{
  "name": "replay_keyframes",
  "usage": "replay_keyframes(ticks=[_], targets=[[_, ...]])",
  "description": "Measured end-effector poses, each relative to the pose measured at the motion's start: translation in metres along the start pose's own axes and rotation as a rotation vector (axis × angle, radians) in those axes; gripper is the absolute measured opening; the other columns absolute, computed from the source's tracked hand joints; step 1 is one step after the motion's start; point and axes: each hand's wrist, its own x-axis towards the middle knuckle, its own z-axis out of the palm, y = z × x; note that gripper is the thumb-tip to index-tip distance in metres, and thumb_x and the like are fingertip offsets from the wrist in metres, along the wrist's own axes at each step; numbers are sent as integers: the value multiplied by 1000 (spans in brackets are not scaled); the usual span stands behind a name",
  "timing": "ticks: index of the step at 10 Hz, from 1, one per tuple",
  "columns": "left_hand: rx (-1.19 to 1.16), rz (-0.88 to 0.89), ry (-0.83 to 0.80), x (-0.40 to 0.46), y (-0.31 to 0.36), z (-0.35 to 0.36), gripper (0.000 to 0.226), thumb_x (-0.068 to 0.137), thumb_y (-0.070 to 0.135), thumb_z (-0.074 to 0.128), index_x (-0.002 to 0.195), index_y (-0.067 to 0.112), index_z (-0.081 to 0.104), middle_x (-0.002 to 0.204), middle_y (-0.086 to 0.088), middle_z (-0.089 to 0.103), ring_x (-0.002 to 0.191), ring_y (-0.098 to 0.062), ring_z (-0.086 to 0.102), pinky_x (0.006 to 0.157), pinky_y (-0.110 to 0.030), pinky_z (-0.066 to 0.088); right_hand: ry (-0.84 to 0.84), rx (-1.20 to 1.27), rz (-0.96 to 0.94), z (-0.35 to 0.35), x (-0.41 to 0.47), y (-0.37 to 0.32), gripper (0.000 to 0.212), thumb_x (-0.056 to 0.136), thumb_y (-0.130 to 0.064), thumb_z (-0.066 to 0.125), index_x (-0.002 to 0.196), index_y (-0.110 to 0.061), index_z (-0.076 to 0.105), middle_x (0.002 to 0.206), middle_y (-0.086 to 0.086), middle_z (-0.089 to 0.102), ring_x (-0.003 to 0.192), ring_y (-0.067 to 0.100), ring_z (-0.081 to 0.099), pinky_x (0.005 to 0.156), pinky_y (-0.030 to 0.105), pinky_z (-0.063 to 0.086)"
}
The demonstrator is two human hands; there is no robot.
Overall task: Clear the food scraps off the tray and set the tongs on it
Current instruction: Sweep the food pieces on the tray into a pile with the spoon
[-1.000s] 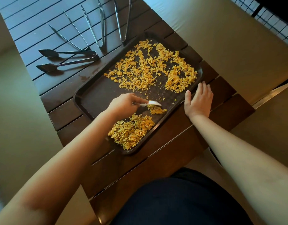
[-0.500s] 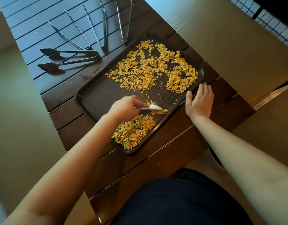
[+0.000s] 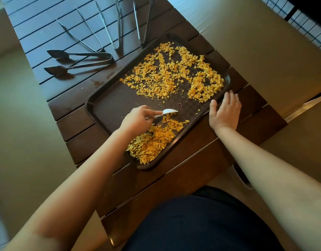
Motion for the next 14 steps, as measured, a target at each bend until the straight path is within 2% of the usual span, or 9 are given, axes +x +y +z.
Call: replay_keyframes(ticks=[1,2,3,4,7,9,11,12,14], targets=[[70,14,-77,-6,-7,-7,35,94,16,48,112,41,64,102,8,57,88,-13,56,78,-37,52,-3,-1,3,0,0,-1,72,90,-50,23,142,-1,32,151,16,30,142,30,19,116,42,13],[42,5,-79,-6,-3,-12,32,93,18,50,109,41,66,99,6,58,81,-12,55,70,-32,48,-6,-12,6,0,0,0,72,90,-50,23,143,-2,31,152,16,29,143,29,18,116,42,13],[-16,-25,69,6,9,-10,30,94,21,49,115,36,64,100,7,56,79,-12,52,66,-30,46,-10,-14,9,0,-1,0,72,90,-51,22,143,-2,31,152,15,28,143,29,18,116,42,13],[2,-44,94,15,19,-3,32,95,19,47,119,34,62,108,4,56,84,-15,54,69,-32,50,-7,-16,10,0,0,-1,73,90,-51,21,143,-3,31,152,15,28,143,29,18,116,41,13],[87,19,-102,-1,19,2,31,94,18,49,111,37,66,90,14,52,75,-10,54,64,-29,48,-9,-7,7,-1,-1,-2,73,90,-51,22,143,-2,32,152,15,28,143,29,18,116,41,12],[-12,-93,148,19,32,3,30,95,20,48,117,32,64,103,6,55,76,-13,53,62,-30,47,-16,-2,10,0,0,-1,73,90,-50,22,144,-2,31,152,15,27,143,29,17,116,40,11],[-7,-43,-49,10,31,9,31,94,16,48,111,34,66,95,8,58,66,-16,54,57,-31,47,-16,2,8,-1,-1,-1,73,90,-50,22,143,-2,32,152,15,27,143,29,17,116,40,10],[53,-35,-93,7,29,3,31,93,18,48,109,38,67,97,8,57,73,-17,59,61,-32,50,-15,-2,6,0,0,-1,73,90,-51,21,143,-2,32,152,15,27,143,29,16,116,41,10],[119,77,41,29,51,11,36,95,17,46,118,39,61,115,0,56,79,-13,52,65,-28,49,-15,12,6,-1,-2,-2,72,90,-50,22,143,-2,33,152,15,28,143,29,16,116,41,11]])
